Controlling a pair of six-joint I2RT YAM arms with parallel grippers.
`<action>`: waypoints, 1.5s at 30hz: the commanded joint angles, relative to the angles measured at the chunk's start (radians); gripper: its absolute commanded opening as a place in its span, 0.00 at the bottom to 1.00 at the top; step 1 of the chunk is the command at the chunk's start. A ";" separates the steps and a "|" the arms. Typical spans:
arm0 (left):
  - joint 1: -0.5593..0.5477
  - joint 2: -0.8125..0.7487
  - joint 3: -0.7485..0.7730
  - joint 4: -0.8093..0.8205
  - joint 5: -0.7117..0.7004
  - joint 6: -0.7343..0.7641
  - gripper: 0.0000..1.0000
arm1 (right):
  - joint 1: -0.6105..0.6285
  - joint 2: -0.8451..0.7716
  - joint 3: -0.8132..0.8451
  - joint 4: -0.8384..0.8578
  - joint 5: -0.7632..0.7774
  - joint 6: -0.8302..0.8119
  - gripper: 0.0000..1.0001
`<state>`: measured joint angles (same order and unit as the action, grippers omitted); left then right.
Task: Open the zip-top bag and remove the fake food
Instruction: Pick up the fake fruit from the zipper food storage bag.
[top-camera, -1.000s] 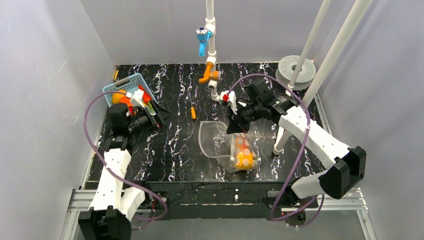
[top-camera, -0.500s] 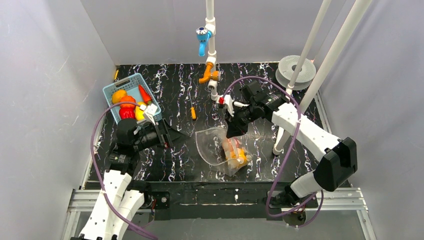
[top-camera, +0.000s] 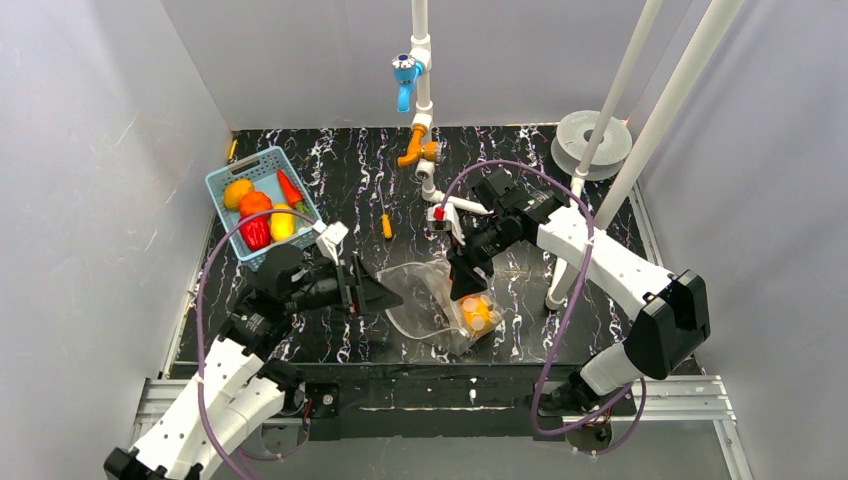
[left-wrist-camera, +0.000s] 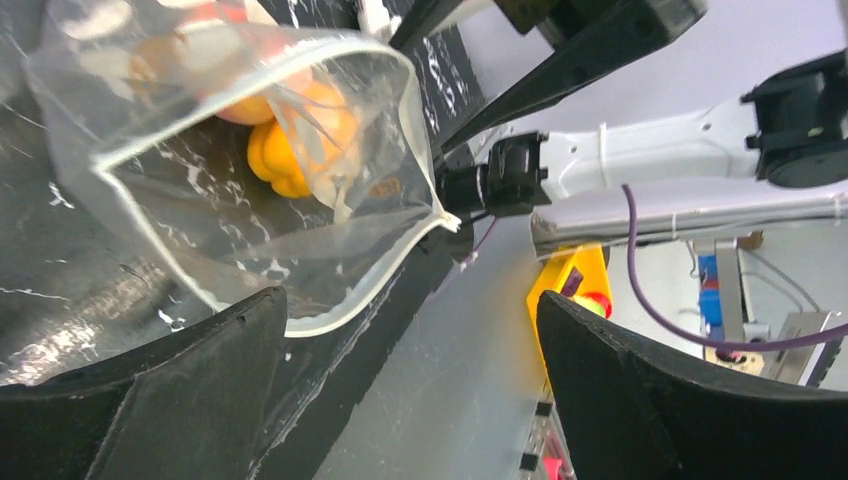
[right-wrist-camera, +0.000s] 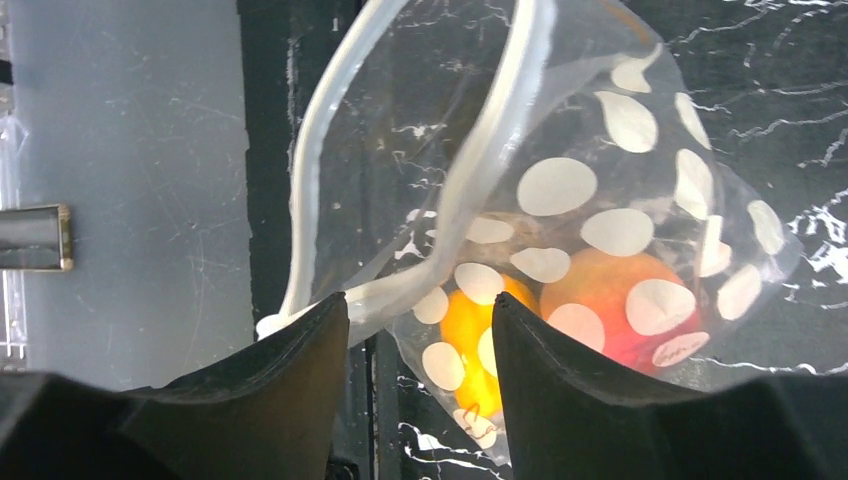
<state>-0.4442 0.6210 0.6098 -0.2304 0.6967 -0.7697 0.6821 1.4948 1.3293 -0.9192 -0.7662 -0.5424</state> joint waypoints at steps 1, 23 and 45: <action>-0.142 0.043 0.032 0.000 -0.146 0.019 0.90 | 0.020 0.003 0.032 -0.047 -0.067 -0.043 0.62; -0.429 0.360 -0.072 0.227 -0.631 0.273 0.68 | -0.063 -0.096 -0.134 0.254 0.166 0.219 0.65; -0.468 0.462 -0.365 0.846 -0.652 0.676 0.62 | -0.020 0.081 -0.159 0.359 0.531 0.288 0.07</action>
<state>-0.9027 1.0202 0.2658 0.4464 0.0544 -0.1756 0.6451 1.5392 1.1182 -0.5529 -0.2825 -0.2577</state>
